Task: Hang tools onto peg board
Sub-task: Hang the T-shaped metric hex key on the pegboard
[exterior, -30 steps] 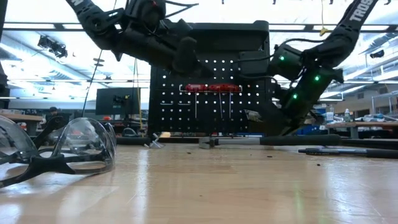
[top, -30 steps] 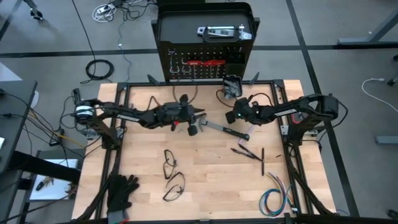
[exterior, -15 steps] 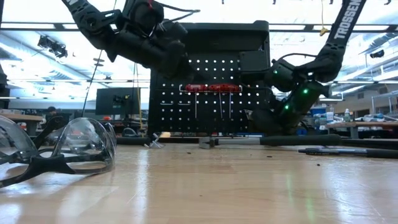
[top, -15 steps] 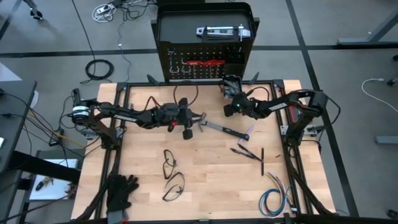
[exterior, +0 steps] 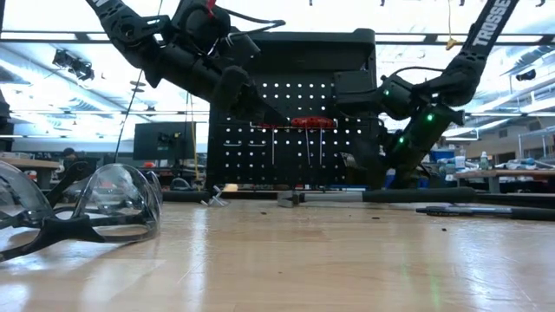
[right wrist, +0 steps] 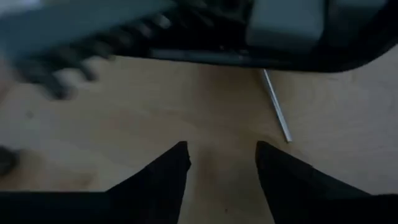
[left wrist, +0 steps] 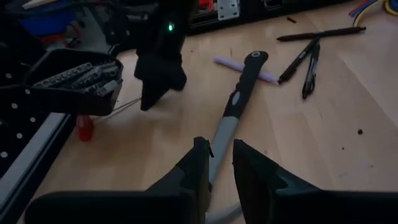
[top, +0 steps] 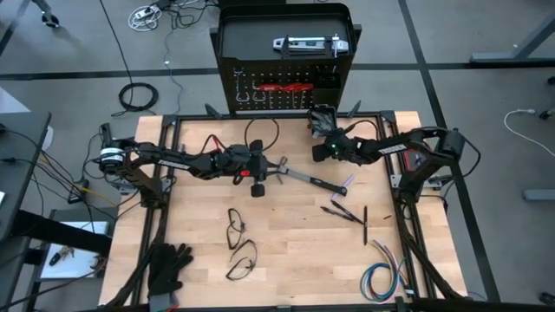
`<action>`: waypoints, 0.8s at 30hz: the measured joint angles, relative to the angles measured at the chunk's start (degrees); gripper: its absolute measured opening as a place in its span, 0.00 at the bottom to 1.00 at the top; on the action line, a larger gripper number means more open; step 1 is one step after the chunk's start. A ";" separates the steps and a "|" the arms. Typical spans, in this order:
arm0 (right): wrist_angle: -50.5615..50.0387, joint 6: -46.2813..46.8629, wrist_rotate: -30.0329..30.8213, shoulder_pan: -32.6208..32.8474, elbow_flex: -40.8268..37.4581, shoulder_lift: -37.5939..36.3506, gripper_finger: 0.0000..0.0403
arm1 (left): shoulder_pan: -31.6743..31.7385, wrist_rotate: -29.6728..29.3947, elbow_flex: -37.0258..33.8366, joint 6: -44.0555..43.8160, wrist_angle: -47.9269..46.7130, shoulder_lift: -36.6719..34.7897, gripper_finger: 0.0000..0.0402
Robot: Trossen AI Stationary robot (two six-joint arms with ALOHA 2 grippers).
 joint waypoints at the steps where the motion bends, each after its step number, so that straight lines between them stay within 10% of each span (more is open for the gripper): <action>1: -0.87 -0.14 0.90 0.22 0.00 -1.17 0.51 | 0.02 0.00 -0.02 0.00 -0.17 0.00 0.18; 15: -0.19 -4.56 9.00 -1.88 -0.04 2.43 0.55 | 0.00 -0.26 0.00 -0.33 0.73 0.00 0.18; 24: 4.06 -5.75 5.91 -4.97 2.72 9.90 0.38 | 0.00 -0.35 0.00 -0.55 0.76 0.00 0.18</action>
